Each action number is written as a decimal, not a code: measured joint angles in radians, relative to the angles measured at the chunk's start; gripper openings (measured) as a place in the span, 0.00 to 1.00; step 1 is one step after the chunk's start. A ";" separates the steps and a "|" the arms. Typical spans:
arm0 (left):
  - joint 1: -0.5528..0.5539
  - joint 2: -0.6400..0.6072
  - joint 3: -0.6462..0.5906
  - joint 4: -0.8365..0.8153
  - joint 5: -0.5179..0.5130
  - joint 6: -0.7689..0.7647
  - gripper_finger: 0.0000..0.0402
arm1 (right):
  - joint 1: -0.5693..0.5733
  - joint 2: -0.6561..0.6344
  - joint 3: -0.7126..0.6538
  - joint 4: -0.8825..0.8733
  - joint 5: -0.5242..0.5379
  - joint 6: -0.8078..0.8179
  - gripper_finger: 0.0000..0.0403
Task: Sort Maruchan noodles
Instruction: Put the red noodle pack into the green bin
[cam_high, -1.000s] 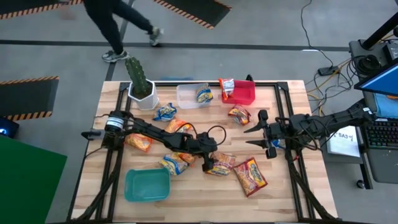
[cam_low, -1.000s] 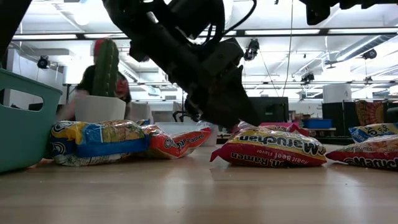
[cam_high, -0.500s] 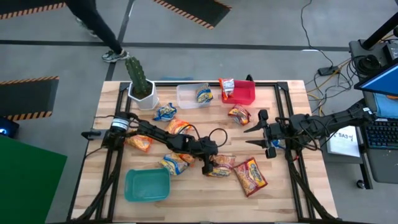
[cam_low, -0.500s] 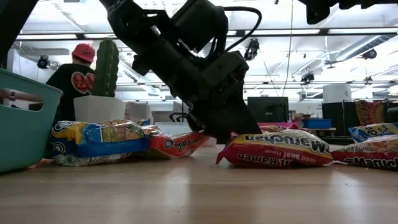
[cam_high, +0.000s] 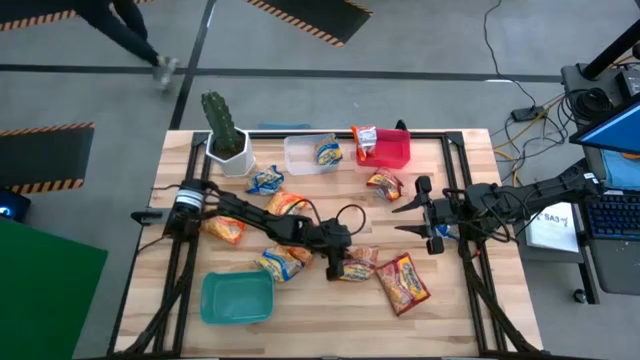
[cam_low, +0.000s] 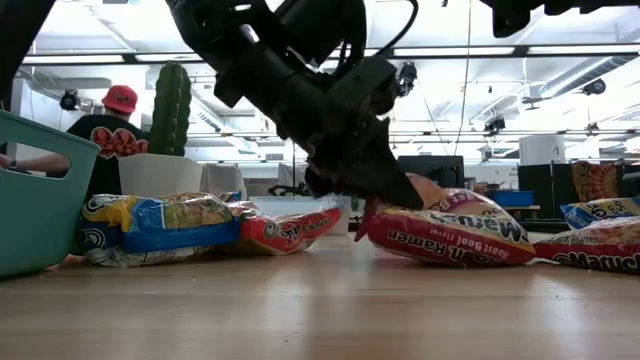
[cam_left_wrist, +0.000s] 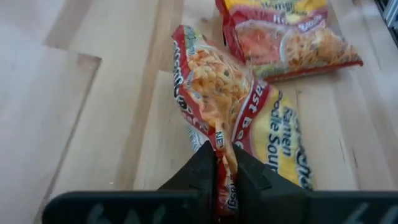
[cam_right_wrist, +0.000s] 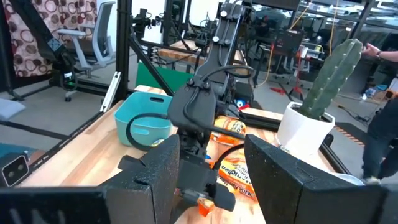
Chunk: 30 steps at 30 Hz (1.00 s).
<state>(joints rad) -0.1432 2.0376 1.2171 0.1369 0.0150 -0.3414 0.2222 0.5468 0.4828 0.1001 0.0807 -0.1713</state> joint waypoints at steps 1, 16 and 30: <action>0.000 -0.007 0.000 -0.006 -0.008 0.007 0.03 | 0.000 0.000 0.000 0.000 0.000 -0.003 0.42; -0.006 -0.145 0.000 -0.094 -0.058 0.085 0.00 | 0.000 -0.001 0.000 0.011 0.114 -0.077 0.42; -0.035 -0.459 0.000 -0.378 0.105 -0.153 0.00 | 0.000 -0.001 0.000 0.046 0.132 -0.131 0.42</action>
<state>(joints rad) -0.1781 1.5781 1.2171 -0.2408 0.1197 -0.4942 0.2218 0.5461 0.4824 0.1463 0.2123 -0.3025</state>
